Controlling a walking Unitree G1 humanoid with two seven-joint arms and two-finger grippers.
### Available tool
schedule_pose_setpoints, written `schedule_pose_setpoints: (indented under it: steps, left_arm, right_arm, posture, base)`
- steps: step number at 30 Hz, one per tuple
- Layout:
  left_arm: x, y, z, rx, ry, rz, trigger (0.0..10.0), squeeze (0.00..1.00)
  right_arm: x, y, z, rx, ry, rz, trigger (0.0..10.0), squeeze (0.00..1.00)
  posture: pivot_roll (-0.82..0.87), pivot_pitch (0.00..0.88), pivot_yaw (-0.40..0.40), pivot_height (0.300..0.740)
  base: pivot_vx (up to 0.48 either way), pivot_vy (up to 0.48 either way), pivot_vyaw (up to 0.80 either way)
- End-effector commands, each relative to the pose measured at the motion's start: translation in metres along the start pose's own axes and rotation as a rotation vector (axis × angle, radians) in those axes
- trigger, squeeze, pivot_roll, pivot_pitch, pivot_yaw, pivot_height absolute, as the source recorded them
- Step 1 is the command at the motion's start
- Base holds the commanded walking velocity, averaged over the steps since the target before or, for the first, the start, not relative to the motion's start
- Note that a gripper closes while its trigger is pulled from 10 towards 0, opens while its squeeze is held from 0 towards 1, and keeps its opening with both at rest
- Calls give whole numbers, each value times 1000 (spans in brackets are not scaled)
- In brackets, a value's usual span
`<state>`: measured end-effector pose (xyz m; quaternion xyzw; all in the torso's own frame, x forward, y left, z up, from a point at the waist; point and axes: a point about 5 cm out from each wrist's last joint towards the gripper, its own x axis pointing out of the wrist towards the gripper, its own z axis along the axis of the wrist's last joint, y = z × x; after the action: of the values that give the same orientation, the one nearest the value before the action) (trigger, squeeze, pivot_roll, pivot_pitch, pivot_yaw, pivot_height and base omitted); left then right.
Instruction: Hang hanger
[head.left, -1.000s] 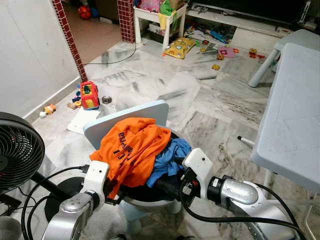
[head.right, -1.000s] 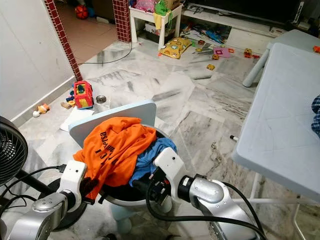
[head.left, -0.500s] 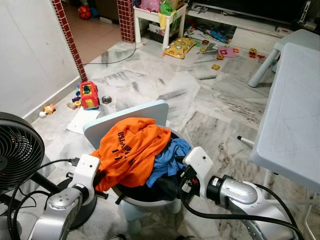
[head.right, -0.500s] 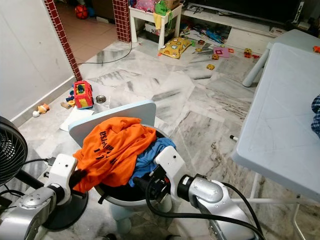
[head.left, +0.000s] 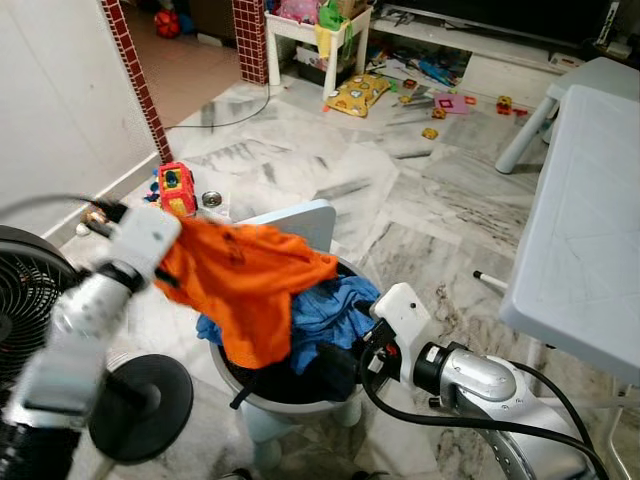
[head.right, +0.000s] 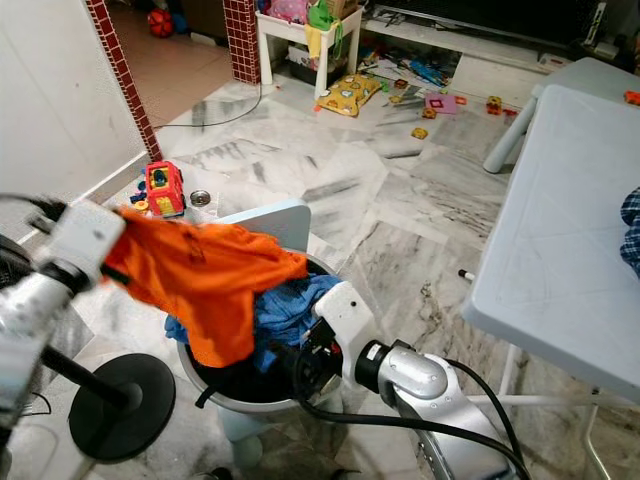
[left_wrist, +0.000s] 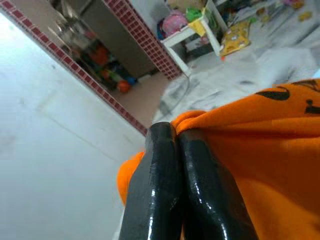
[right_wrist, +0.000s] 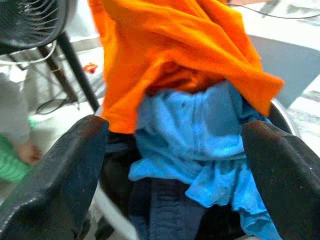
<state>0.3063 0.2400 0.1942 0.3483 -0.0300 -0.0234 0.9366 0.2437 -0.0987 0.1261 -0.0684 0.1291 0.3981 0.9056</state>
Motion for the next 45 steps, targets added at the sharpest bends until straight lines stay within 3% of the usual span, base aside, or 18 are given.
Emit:
schedule_pose_setpoints:
  steps: [1, 4, 5, 6, 8, 9, 11, 13, 17, 19, 20, 21, 22, 25, 30, 35, 40, 45]
  left_arm:
    - [1, 3, -5, 34, 4, 1, 0, 0]
    - [15, -3, -1, 134, -61, -84, 0, 0]
    - [21, -9, 3, 159, -95, -130, 0, 0]
    - [29, -26, 11, 194, -155, -246, 0, 0]
    - [31, -32, 14, 204, -174, -279, 0, 0]
    - [33, -57, 26, 236, -248, -418, 0, 0]
    - [30, -86, 35, 255, -318, -587, 0, 0]
    - [28, -96, 37, 262, -345, -640, 0, 0]
    - [3, -152, 49, 247, -461, -961, 0, 0]
    - [-9, -170, 50, 229, -495, -1089, 0, 0]
    - [-23, -183, 49, 201, -520, -1199, 0, 0]
    - [-23, -183, 49, 201, -520, -1199, 0, 0]
    - [-37, -192, 48, 168, -520, -1306, 0, 0]
    - [-49, -196, 43, 120, -498, -1393, 0, 0]
    - [-49, -190, 37, 84, -461, -1386, 0, 0]
    - [-30, -159, 25, 25, -400, -1155, 0, 0]
    - [-28, -140, 14, -27, -353, -1039, 0, 0]
    - [-24, -123, 0, -69, -281, -848, 0, 0]
  right_arm:
    - [0, -5, 3, -10, -11, -33, 10000, 0]
    - [0, -7, 5, -7, -29, -65, 10000, 0]
    - [0, -8, 6, -8, -33, -74, 10000, 0]
    - [0, -10, 6, -9, -36, -92, 10000, 0]
    - [-1, -10, 6, -10, -37, -98, 10000, 0]
    - [-2, -13, 7, -11, -41, -118, 10000, 0]
    - [-2, -14, 8, -12, -44, -136, 10000, 0]
    - [-3, -15, 9, -14, -46, -142, 10000, 0]
    - [-3, -17, 9, -14, -48, -167, 10000, 0]
    - [-3, -17, 9, -16, -47, -173, 10000, 0]
    - [-3, -17, 9, -16, -46, -175, 10000, 0]
    - [-3, -17, 9, -16, -46, -175, 10000, 0]
    - [-3, -17, 8, -17, -44, -176, 10000, 0]
    - [-3, -16, 7, -21, -42, -175, 10000, 0]
    - [-2, -16, 7, -24, -41, -173, 10000, 0]
    - [0, -16, 7, -29, -43, -163, 10000, 0]
    - [0, -17, 7, -40, -46, -175, 10000, 0]
    - [-3, -36, 16, -52, -99, -307, 10000, 0]
  posture:
    - [-113, 140, -8, 740]
    - [-115, 140, -7, 740]
    - [-120, 142, -6, 740]
    - [-125, 142, -6, 740]
    - [-125, 142, -6, 740]
    - [-136, 144, -4, 740]
    - [-141, 144, -2, 740]
    - [-141, 144, -2, 740]
    - [-154, 149, 2, 740]
    - [-156, 150, 2, 740]
    - [-156, 151, 0, 740]
    - [-156, 151, 0, 740]
    - [-156, 152, -1, 740]
    - [-151, 152, -4, 740]
    - [-144, 149, -7, 740]
    - [-136, 143, -12, 740]
    - [-135, 139, -15, 740]
    - [-132, 135, -20, 740]
  base:
    - [0, 0, 0]
    - [0, 0, 0]
    - [0, 0, 0]
    - [0, 0, 0]
    - [0, 0, 0]
    - [0, 0, 0]
    - [0, 0, 0]
    - [0, 0, 0]
    - [0, 0, 0]
    - [0, 0, 0]
    - [0, 0, 0]
    - [0, 0, 0]
    - [0, 0, 0]
    - [0, 0, 0]
    - [0, 0, 0]
    - [0, 0, 0]
    - [0, 0, 0]
    - [0, 0, 0]
